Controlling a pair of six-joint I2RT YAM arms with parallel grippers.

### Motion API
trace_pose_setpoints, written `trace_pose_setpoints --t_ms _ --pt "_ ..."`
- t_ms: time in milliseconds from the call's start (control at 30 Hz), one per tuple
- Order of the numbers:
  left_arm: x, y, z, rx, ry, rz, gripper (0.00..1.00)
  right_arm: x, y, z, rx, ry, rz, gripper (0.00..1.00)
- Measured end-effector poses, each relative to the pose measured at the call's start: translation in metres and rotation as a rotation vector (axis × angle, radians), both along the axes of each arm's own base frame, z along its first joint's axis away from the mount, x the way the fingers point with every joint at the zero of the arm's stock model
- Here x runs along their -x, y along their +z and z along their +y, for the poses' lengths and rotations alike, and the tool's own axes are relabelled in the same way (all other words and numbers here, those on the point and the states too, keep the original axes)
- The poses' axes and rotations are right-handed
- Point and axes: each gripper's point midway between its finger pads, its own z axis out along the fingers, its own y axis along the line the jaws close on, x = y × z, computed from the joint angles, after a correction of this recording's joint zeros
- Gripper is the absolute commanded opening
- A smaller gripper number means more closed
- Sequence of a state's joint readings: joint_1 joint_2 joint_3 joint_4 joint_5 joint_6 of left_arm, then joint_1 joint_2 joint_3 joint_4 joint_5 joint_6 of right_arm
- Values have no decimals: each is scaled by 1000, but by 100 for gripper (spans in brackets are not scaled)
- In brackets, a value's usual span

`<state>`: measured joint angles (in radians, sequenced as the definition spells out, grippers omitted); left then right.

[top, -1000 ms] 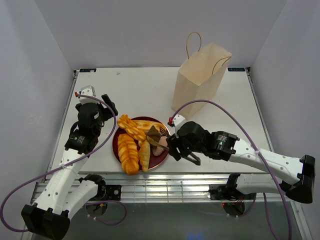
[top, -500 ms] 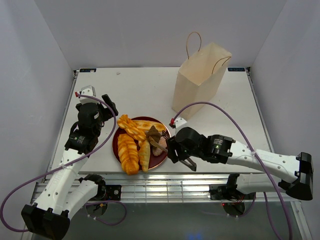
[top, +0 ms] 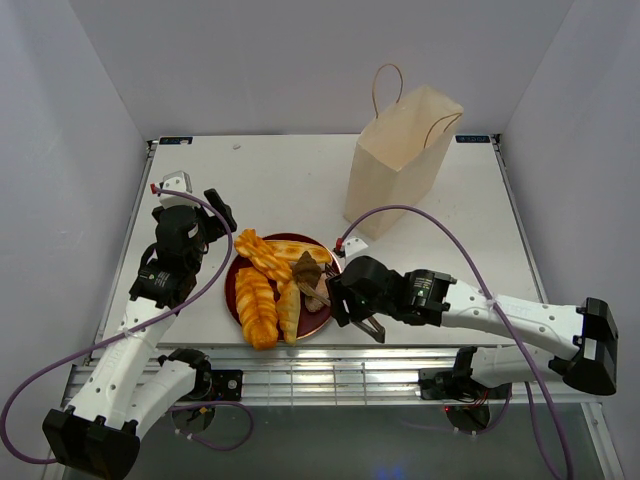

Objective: Place the fake bread into the paper bag

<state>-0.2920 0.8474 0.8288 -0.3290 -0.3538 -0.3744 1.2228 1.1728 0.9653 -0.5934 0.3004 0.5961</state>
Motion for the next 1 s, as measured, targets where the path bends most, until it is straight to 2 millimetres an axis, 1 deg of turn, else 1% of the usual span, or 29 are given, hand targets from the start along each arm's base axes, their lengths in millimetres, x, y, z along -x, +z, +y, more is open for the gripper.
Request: trace_pose_setpoints --t_ms 333,533,633,1000 --pt "0 0 0 0 -3 1 96 -2 -8 10 3 5 6 68" --pt "0 0 -1 1 -3 1 96 -2 -17 12 29 6 17 68" --pt "0 0 -1 1 -4 1 96 -3 -18 12 33 5 18 68" --pt "0 0 -3 4 -14 2 96 -6 -18 10 37 -18 6 56"
